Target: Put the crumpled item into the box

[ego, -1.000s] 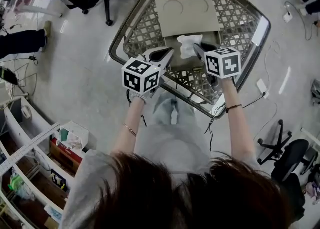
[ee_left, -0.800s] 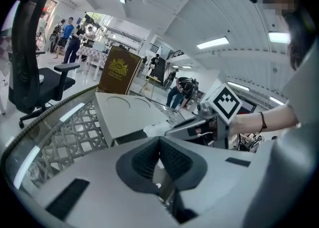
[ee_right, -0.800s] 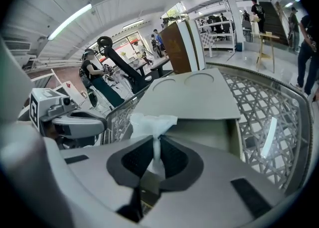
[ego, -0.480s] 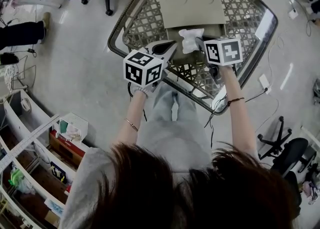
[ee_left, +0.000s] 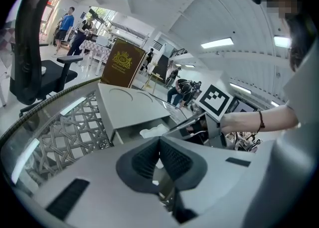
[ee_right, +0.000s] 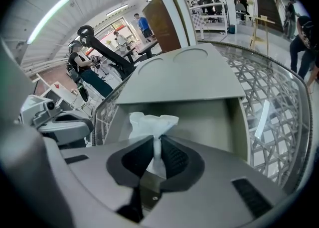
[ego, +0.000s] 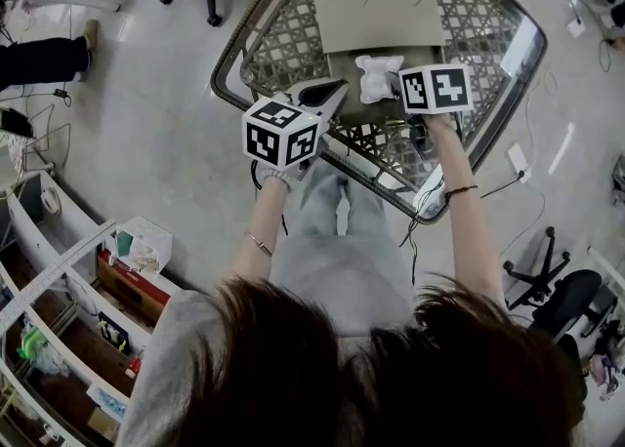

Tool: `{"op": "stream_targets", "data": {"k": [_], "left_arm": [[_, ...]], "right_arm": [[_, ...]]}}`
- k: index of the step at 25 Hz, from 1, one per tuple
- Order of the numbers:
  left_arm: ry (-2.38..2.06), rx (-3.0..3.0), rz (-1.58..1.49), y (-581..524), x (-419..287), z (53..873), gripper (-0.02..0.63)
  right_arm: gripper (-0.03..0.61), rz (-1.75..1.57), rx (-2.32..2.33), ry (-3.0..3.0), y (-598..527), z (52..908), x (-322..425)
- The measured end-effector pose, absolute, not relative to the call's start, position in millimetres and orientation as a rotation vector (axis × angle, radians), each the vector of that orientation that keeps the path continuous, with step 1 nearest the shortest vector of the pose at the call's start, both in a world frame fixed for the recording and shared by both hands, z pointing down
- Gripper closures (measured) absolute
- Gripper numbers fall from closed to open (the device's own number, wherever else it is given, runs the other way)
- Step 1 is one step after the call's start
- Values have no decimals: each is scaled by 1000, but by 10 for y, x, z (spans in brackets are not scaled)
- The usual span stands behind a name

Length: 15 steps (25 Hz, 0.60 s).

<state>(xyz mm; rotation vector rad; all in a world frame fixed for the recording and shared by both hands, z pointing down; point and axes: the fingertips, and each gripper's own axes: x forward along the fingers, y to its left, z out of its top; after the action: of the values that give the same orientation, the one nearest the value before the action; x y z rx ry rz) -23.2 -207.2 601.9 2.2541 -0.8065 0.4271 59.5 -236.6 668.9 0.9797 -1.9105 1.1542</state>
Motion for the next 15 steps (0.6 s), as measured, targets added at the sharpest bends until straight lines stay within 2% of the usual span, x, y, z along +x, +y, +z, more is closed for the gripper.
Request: {"op": "stream_targets", "data": {"k": [9,15], "left_arm": [[-814,2247,419,-2090,-238,6012,597],[-819,2240,418,-2083,-246,6016,597]], "right_arm": [[520,1168,981,-1875,-2383,6721,599],[474,1187,1021,-1853,-2401,6739,662]]}}
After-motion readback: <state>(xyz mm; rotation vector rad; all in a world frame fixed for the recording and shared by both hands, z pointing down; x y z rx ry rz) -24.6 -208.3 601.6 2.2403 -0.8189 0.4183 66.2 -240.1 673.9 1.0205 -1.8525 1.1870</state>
